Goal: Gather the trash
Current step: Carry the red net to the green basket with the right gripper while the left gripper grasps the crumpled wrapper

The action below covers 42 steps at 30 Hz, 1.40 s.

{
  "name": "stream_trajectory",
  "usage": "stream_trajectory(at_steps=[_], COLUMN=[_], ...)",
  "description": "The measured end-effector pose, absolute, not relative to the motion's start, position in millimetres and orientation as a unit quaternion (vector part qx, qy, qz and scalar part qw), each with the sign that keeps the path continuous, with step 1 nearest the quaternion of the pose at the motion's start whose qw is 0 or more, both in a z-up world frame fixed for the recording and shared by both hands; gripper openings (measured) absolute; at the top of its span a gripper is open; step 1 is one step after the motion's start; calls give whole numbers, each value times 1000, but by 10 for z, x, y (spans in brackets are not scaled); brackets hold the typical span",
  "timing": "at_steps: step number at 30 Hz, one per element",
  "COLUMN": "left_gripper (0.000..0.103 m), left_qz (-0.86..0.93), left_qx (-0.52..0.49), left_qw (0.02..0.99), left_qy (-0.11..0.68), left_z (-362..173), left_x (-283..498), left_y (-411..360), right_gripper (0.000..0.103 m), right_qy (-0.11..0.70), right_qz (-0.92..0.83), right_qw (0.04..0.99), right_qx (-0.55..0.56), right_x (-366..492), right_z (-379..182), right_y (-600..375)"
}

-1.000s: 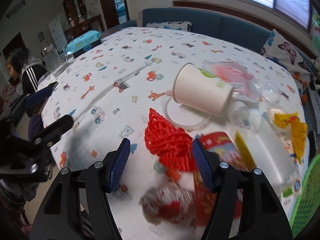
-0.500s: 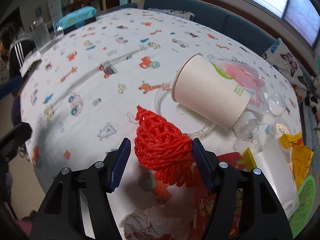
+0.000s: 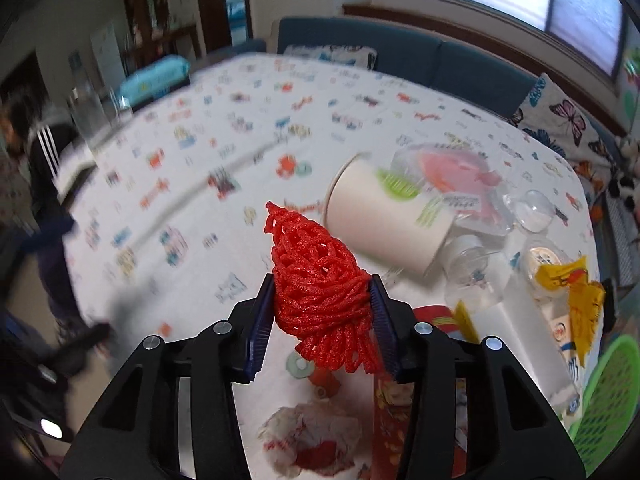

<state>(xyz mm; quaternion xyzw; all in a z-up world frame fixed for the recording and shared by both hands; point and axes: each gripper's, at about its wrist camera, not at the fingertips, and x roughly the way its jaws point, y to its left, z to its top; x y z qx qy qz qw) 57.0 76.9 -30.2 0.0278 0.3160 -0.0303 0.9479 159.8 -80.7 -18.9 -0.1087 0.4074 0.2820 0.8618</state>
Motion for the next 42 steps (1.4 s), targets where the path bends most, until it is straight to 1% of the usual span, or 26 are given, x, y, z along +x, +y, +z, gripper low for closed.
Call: stream_trajectory(at_steps=[4,11,12,13,14,17,18,19,24,26,31,32,33,34,42], left_gripper=[95,94,92,85,82,79,74,72,69,64,46,46,43,42,39], left_qz=[-72,-161,-171,-179,-184,-201,-206,-212,-230,-235,-251,-251,-251,-252,-246], left_qx=[35,70,76,82,86,89,88,85,90,92,81,85,89,92,104], left_qw=[944,928,925,922,919,912,909,906,894,891,884,885,886,886,892], left_qy=[320,329,332,334,337,346,352,356,373,377,385,382,380,379,364], left_z=[-325,-430,-459,-488,-507,-578,-610,-634,-753,-789,-816,-807,-800,-794,-587], left_x=[570,591,616,633,644,730,774,800,896,915,937,920,906,892,770], left_y=[571,86,8,-61,-112,-235,-267,-287,-379,-406,-430,-449,-460,-472,-356], right_gripper=[46,46,46,46,46,46,46,46,46,46,46,46,46,46,47], right_qy=[384,352,349,347,344,340,339,340,344,347,355,357,358,358,359], right_qz=[277,248,243,238,233,213,203,194,156,142,109,102,98,93,55], right_qw=[876,901,904,907,909,916,918,920,926,927,928,928,928,929,930], right_qx=[-89,-48,-44,-38,-34,-24,-20,-17,-5,2,20,24,26,28,64], right_x=[1514,1356,1340,1323,1304,1224,1199,1172,1071,1046,984,968,964,947,915], right_z=[73,377,398,418,439,471,471,466,410,384,291,274,267,255,187], right_y=[-1000,-1516,-1580,-1657,-1725,-1952,-2049,-2137,-2503,-2639,-2977,-3037,-3074,-3127,-3578])
